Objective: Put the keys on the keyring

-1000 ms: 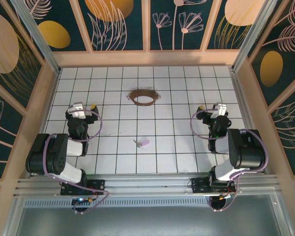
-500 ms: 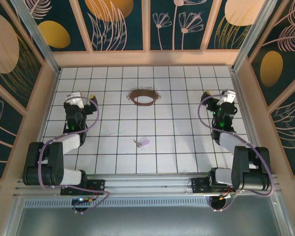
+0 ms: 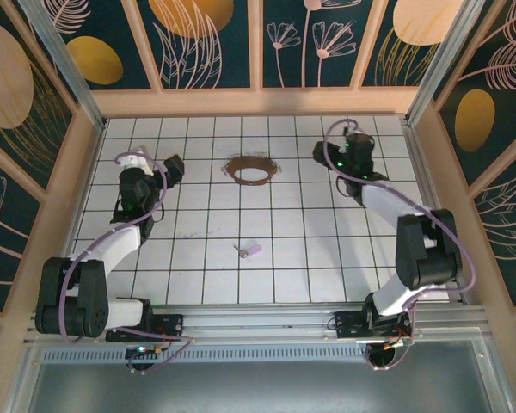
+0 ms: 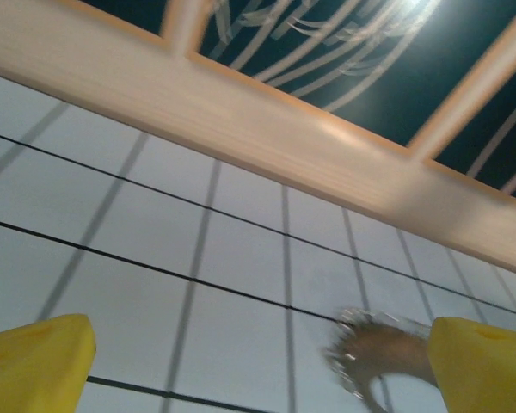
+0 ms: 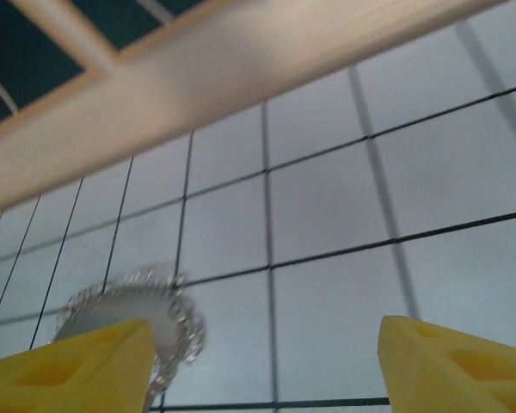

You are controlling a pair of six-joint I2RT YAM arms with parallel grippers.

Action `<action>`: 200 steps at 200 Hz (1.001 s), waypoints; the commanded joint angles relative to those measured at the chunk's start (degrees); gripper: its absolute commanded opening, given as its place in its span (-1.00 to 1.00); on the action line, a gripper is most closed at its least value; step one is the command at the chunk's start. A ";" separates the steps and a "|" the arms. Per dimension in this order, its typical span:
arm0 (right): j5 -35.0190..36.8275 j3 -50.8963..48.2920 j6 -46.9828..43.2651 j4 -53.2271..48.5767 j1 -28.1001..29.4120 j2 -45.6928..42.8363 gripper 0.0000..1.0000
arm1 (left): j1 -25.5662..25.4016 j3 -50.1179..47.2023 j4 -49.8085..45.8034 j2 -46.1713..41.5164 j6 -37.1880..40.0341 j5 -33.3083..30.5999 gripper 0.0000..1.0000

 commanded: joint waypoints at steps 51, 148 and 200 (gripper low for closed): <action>-1.69 16.09 3.70 -11.47 8.35 17.07 0.09 | -7.17 2.21 -1.80 1.34 -4.96 3.79 0.97; 2.35 25.78 7.44 -16.59 12.39 28.21 -0.02 | -9.23 4.95 -3.69 5.51 -4.75 3.70 0.97; 1.40 26.62 7.42 -16.56 12.99 29.72 -0.08 | -9.41 5.96 -3.72 6.78 -5.12 3.97 0.97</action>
